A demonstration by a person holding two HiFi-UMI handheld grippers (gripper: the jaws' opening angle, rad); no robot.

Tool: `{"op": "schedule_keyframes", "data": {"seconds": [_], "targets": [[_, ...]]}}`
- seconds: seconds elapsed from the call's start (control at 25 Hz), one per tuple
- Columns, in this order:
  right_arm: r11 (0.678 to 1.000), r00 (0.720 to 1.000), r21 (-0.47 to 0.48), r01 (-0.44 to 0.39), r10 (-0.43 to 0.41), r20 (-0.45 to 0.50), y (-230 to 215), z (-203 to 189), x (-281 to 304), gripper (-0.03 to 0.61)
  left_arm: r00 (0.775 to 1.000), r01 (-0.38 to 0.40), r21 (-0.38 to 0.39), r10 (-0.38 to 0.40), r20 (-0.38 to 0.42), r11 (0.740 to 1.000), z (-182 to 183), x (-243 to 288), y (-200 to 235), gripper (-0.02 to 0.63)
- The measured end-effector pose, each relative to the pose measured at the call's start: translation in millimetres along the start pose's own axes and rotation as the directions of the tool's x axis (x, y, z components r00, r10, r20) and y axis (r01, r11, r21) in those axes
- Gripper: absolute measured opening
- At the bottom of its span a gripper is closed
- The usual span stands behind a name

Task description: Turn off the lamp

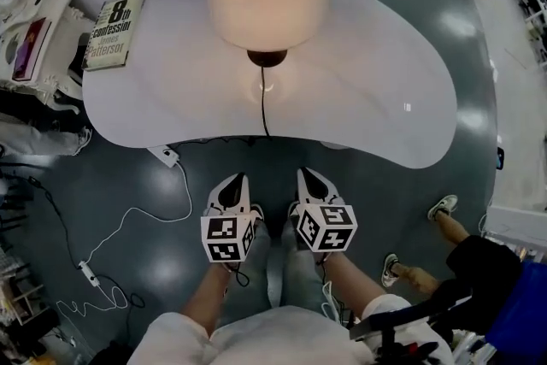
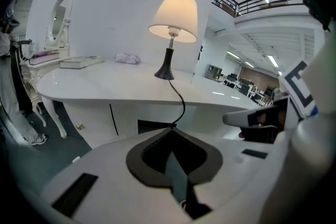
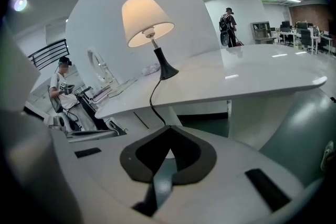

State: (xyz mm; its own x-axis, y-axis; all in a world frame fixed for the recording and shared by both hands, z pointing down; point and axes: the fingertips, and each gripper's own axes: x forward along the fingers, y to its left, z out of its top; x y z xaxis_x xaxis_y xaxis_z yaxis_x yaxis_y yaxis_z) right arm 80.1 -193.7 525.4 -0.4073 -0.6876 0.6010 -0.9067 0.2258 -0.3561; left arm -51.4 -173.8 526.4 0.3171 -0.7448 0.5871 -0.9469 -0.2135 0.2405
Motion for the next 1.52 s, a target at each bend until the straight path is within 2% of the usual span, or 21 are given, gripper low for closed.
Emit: {"op": "schedule_keyframes", "data": {"seconds": [0.6,0.88,1.08,1.28,1.52], "targets": [[0.993,0.997,0.107,0.045,-0.038,-0.071,-48.5,-95.8,47.4,0.000,0.990,0.016,-0.030,-0.020,-0.139,0.999,-111.6,61.5,13.9,0.006],[0.987,0.995,0.145,0.067,-0.056,-0.083,-72.4,-138.9,65.2,0.000,0.990,0.012,-0.025,-0.015,-0.139,1.000,-148.7,86.4,17.9,0.006],[0.984,0.995,0.159,0.079,-0.067,-0.077,-80.3,-151.3,74.2,-0.001,0.994,-0.049,0.019,0.051,-0.100,0.999,-156.3,96.3,33.4,0.006],[0.980,0.994,0.178,0.092,-0.081,-0.069,-86.9,-153.6,76.1,0.000,0.992,-0.122,0.046,0.124,-0.030,0.991,-146.0,112.7,47.7,0.007],[0.981,0.996,0.176,0.078,-0.068,-0.063,-79.0,-152.3,78.4,0.000,0.992,-0.123,0.023,0.122,0.025,0.992,-125.2,129.5,55.8,0.015]]}}
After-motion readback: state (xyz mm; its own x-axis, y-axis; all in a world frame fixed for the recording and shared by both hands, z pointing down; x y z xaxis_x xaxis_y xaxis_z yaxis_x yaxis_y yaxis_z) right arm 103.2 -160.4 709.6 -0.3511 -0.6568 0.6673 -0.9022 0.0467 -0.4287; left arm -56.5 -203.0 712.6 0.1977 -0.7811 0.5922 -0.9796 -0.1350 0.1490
